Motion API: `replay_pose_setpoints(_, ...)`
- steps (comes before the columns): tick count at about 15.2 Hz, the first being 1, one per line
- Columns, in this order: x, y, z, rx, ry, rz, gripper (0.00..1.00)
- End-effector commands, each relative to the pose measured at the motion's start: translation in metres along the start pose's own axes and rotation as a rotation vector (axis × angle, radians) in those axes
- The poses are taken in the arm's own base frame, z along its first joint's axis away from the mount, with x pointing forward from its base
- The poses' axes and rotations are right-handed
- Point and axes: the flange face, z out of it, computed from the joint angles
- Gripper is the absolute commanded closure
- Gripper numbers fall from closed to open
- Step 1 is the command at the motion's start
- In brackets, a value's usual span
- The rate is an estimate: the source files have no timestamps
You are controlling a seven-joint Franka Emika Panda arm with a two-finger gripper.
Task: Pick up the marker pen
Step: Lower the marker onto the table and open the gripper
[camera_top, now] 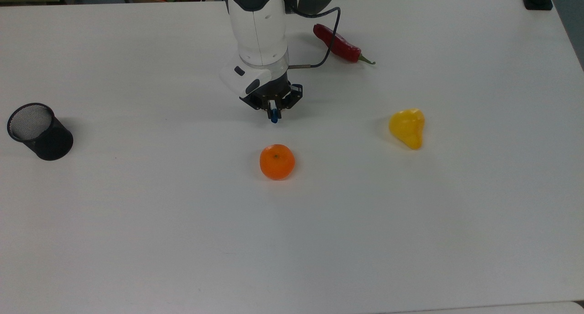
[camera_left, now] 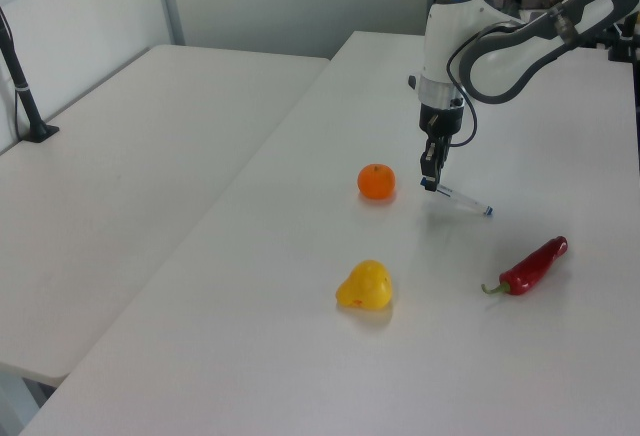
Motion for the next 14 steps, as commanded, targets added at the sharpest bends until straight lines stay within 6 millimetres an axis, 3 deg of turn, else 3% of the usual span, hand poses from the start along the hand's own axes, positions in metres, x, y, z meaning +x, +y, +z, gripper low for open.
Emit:
replay_pose_setpoints(1, -0.003, -0.002, -0.001, -0.014, 0.019, -0.006, 0.51)
replay_pose_setpoints(2, -0.003, -0.002, -0.001, -0.016, 0.019, -0.011, 0.46)
replay_pose_setpoints(5, -0.002, -0.002, -0.001, -0.027, 0.021, -0.021, 0.14)
replay_pose_setpoints(7, -0.002, -0.002, -0.001, -0.027, 0.021, -0.021, 0.01)
replay_pose_setpoints(12, -0.002, -0.001, -0.004, -0.029, 0.023, -0.022, 0.00)
replay_pose_setpoints(14, -0.002, 0.002, -0.014, -0.027, 0.029, -0.018, 0.00)
